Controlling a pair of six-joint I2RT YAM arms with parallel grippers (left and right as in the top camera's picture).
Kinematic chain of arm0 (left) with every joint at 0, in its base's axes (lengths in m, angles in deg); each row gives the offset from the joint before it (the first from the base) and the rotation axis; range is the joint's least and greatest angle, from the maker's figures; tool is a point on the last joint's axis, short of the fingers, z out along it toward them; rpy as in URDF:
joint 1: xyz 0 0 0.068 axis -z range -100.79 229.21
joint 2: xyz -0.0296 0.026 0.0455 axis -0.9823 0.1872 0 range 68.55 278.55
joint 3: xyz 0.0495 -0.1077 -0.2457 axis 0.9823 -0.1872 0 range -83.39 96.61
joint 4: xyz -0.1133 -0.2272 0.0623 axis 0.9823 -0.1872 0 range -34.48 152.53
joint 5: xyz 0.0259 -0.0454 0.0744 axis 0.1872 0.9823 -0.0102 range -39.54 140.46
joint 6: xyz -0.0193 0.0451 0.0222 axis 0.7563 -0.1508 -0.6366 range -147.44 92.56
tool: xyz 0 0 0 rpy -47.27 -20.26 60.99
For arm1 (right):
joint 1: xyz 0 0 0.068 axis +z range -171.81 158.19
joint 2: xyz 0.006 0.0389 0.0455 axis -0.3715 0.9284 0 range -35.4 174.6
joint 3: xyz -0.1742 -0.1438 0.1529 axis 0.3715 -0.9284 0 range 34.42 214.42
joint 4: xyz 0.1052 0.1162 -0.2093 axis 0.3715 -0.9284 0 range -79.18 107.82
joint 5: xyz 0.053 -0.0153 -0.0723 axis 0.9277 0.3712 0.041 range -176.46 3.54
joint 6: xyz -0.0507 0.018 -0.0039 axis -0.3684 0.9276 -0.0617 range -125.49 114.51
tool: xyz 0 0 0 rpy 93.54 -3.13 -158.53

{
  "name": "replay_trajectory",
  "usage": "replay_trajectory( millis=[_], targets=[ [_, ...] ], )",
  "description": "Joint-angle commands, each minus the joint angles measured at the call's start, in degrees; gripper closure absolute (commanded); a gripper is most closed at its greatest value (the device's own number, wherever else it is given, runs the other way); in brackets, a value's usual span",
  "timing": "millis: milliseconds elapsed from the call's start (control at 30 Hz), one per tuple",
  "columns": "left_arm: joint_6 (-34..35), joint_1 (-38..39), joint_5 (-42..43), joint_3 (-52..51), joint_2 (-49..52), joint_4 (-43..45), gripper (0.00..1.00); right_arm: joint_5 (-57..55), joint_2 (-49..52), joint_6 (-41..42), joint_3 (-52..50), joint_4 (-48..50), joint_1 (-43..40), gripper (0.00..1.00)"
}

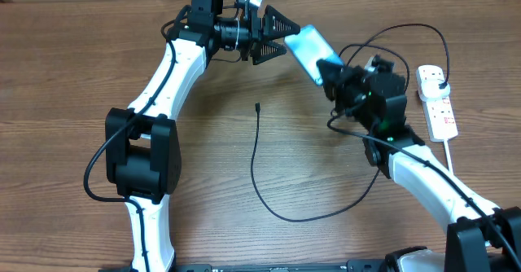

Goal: Plug charger to phone and switch on socket

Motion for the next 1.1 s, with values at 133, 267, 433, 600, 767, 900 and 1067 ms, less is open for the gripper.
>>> replay_trajectory(
  millis=[133,267,433,600,767,900,1067],
  targets=[
    [19.7,0.4,4.5,1.1,0.1,2.6,0.2,-5.5,-2.1,1.9,9.5,1.4,1.7,0.96],
    [24.8,0.4,5.2,1.1,0.1,7.0,0.21,-7.9,-2.1,4.5,9.7,1.2,3.9,0.96],
    [31.5,0.6,5.1,1.1,0.1,12.7,0.24,-12.3,-2.1,6.0,9.7,-0.9,7.1,0.96],
    [33.9,0.6,4.4,1.1,0.1,15.3,0.33,-13.1,-2.1,8.7,9.7,-1.2,8.9,0.96],
    [34.4,0.9,4.2,1.1,0.1,15.3,0.46,-14.0,-2.0,11.9,9.7,-1.8,9.3,0.96],
    [34.6,1.4,4.0,1.1,0.1,15.3,0.51,-14.0,-1.5,12.3,9.7,-1.8,9.3,0.96],
    [34.5,2.0,3.4,1.1,0.1,15.3,0.67,-14.0,-0.5,13.4,9.7,-1.8,9.3,0.96]
  ],
)
